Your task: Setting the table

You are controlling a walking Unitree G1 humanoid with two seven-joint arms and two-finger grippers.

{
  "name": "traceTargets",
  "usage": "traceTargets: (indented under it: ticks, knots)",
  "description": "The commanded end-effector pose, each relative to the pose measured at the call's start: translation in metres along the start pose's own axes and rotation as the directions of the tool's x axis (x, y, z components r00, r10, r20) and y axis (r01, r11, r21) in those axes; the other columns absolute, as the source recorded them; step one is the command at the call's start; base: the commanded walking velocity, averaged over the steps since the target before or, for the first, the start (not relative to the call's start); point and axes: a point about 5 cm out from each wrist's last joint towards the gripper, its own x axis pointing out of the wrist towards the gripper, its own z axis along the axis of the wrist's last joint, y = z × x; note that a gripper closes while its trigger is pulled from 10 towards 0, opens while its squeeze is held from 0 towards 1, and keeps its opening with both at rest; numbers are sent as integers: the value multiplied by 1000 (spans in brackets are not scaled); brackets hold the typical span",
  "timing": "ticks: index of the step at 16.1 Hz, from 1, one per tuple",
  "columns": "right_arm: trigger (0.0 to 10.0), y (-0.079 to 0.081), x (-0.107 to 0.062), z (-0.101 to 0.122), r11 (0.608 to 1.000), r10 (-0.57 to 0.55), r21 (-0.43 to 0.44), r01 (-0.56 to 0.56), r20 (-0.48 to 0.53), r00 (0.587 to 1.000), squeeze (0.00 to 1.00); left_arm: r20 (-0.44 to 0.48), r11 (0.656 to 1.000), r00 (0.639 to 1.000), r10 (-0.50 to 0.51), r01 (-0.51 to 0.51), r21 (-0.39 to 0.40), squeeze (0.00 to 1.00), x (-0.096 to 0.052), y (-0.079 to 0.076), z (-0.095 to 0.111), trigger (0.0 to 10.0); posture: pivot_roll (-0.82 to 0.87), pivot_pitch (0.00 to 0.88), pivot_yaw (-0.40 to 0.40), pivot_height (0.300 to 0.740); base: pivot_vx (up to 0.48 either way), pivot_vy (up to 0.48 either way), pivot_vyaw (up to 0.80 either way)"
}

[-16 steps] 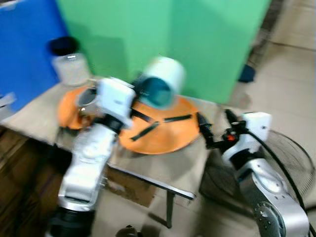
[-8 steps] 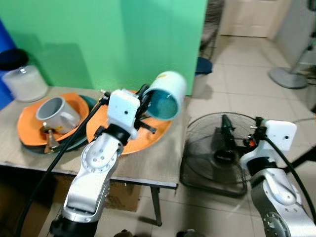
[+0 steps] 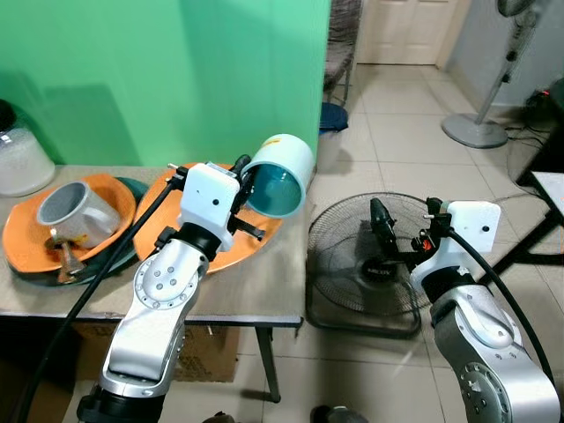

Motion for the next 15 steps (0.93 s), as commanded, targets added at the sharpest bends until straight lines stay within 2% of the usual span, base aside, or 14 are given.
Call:
traceTargets:
  ticks: [1,5,9,15]
  knots:
    - [10000,-1,-1,0,1000,1,14,0,-17,1000,0,16,1000,1000,11,-11,12,0,-1,3,4,10000,107,0,48,727,0,0,-575]
    - [10000,-1,2,4,1000,-25,12,25,-3,1000,0,11,999,999,44,-44,-5,0,1,8,3,10000,100,0,48,727,0,0,-573]
    - [10000,2,1,2,1000,4,8,-3,-26,1000,0,-15,996,996,89,-89,2,0,0,8,0,10000,98,0,39,727,0,0,-592]
    - [10000,4,5,4,1000,24,-5,-25,-30,999,0,-32,997,997,76,-77,-23,0,-2,12,-4,10000,104,0,27,727,0,0,-617]
